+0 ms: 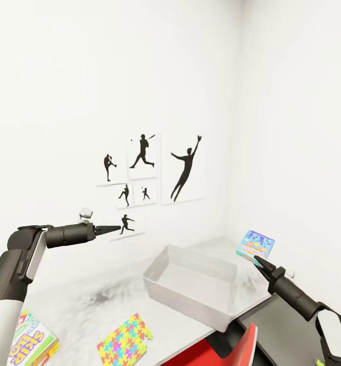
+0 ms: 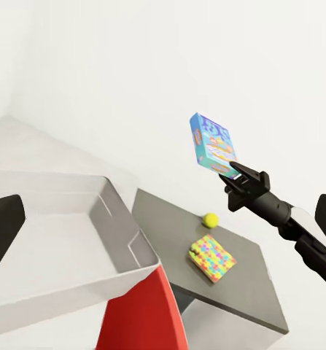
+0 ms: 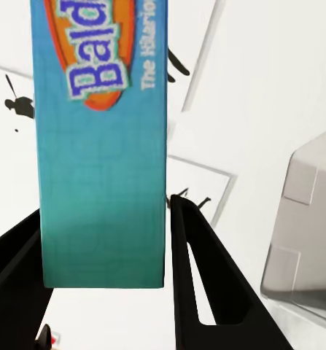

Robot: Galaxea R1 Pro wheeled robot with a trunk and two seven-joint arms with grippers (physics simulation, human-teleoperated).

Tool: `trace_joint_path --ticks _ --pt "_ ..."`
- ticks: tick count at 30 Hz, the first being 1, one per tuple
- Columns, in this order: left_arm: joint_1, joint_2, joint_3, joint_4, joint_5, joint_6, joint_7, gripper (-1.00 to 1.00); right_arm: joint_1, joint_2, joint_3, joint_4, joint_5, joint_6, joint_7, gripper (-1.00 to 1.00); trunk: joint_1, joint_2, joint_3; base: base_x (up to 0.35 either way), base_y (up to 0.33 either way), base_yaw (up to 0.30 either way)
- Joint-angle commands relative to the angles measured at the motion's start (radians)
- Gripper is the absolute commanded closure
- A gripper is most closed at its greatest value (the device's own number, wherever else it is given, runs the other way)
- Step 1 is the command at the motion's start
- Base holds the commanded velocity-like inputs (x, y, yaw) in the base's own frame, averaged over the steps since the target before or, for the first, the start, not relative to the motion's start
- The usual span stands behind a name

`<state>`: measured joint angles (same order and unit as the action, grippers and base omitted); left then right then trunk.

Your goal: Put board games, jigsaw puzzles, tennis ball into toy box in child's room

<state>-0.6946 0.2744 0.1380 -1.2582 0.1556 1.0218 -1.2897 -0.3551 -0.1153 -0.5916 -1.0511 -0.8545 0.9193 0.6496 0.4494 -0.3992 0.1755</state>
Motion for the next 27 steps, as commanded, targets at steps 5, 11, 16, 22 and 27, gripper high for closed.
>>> trace_joint_path --ticks 5,11,16,22,27 --pt "0.0 0.0 0.0 0.0 0.002 0.007 -0.001 -1.0 -0.001 0.0 -0.003 0.0 0.0 0.006 0.004 1.0 0.001 -0.001 -0.003 0.118 0.006 0.0" --pt "0.0 0.0 0.0 0.0 0.002 0.007 -0.002 -1.0 -0.001 0.0 -0.003 0.0 0.0 0.006 0.004 1.0 0.001 -0.001 -0.007 0.062 0.001 0.0" --pt "0.0 0.0 0.0 0.0 0.002 0.007 -0.002 -1.0 -0.001 0.0 -0.003 -0.001 0.001 0.006 0.004 1.0 0.001 -0.001 -0.01 0.008 0.0 0.0" --pt "0.0 0.0 0.0 0.0 0.002 0.007 -0.001 -1.0 -0.001 0.0 -0.004 -0.001 0.001 0.006 0.004 1.0 0.001 -0.001 -0.013 0.001 0.0 0.0" --pt "0.0 0.0 0.0 0.0 0.002 0.007 0.0 -1.0 -0.001 0.0 -0.004 0.0 0.001 0.005 0.003 1.0 0.001 -0.001 -0.02 0.0 0.0 0.0"
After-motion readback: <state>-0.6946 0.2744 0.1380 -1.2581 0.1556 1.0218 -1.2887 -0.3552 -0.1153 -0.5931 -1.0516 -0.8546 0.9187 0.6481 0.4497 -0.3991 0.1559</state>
